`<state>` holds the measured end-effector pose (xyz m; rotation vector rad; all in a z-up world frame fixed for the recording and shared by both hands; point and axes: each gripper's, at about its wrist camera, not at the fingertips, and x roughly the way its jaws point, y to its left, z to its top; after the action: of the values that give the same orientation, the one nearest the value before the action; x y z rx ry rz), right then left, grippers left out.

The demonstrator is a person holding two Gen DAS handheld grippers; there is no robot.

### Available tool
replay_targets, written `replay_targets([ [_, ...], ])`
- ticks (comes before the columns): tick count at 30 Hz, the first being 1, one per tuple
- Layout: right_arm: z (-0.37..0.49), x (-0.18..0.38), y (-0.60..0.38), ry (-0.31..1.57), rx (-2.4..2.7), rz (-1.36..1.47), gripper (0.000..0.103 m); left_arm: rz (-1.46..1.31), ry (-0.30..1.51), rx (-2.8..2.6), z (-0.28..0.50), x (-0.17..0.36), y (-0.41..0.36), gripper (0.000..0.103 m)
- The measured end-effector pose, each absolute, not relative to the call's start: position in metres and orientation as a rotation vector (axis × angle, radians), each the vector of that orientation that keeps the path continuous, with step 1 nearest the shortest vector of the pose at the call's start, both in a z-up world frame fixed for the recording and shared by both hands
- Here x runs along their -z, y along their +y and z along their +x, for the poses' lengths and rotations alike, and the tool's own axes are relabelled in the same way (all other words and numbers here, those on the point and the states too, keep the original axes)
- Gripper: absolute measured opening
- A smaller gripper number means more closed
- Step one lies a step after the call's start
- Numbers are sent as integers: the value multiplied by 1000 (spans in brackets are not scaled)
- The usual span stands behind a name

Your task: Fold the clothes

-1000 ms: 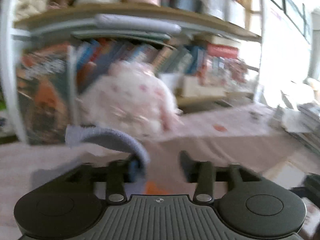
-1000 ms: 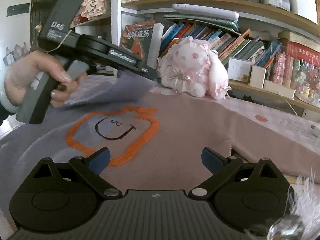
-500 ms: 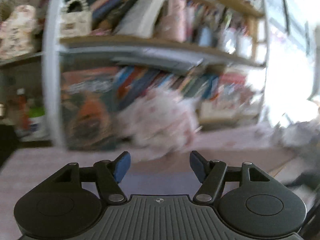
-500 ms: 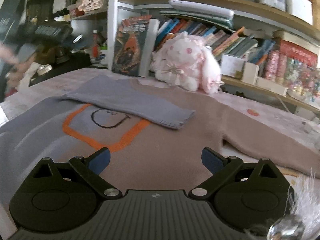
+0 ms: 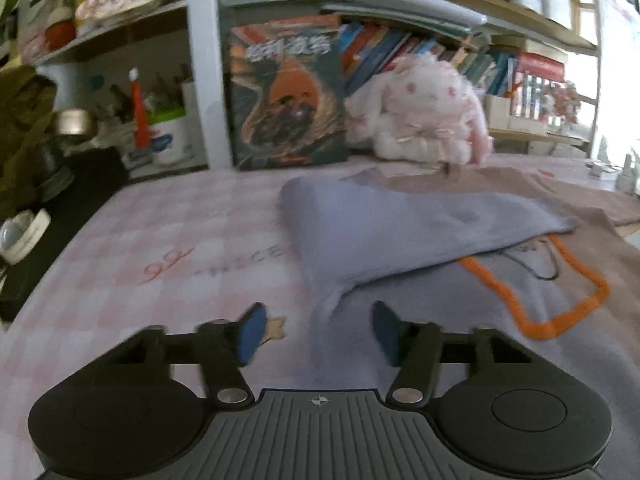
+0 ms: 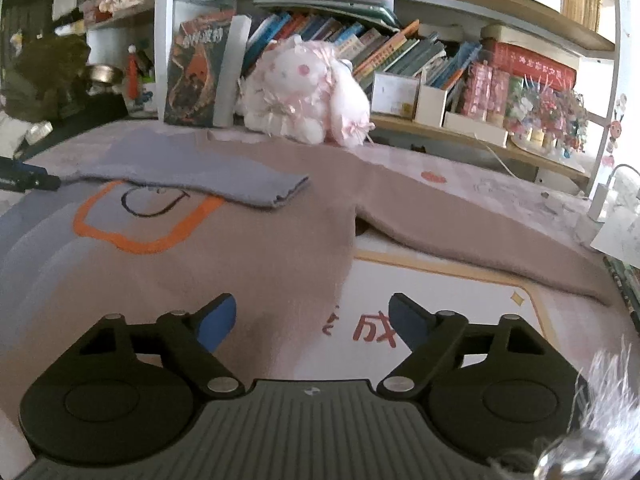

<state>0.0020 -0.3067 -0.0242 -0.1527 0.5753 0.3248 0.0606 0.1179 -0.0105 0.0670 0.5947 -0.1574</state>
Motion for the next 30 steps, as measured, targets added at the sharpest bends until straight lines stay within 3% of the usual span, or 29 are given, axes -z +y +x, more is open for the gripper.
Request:
replay_targets([
  [2, 4, 25, -305, 589, -321, -151, 67, -1, 622, 190, 62, 13, 129, 27],
  [4, 6, 26, -306, 605, -350, -110, 45, -41, 628, 242, 62, 14, 138, 14],
  [6, 8, 26, -304, 617, -372, -71, 33, -74, 641, 285, 65, 14, 146, 6],
  [10, 15, 27, -292, 623, -401, -39, 19, -127, 657, 312, 72, 14, 161, 5],
  [27, 39, 26, -233, 613, -490, -99, 17, -114, 637, 173, 91, 12, 193, 5],
  [30, 39, 26, -234, 612, -490, -98, 17, -84, 627, 153, 87, 9, 189, 11],
])
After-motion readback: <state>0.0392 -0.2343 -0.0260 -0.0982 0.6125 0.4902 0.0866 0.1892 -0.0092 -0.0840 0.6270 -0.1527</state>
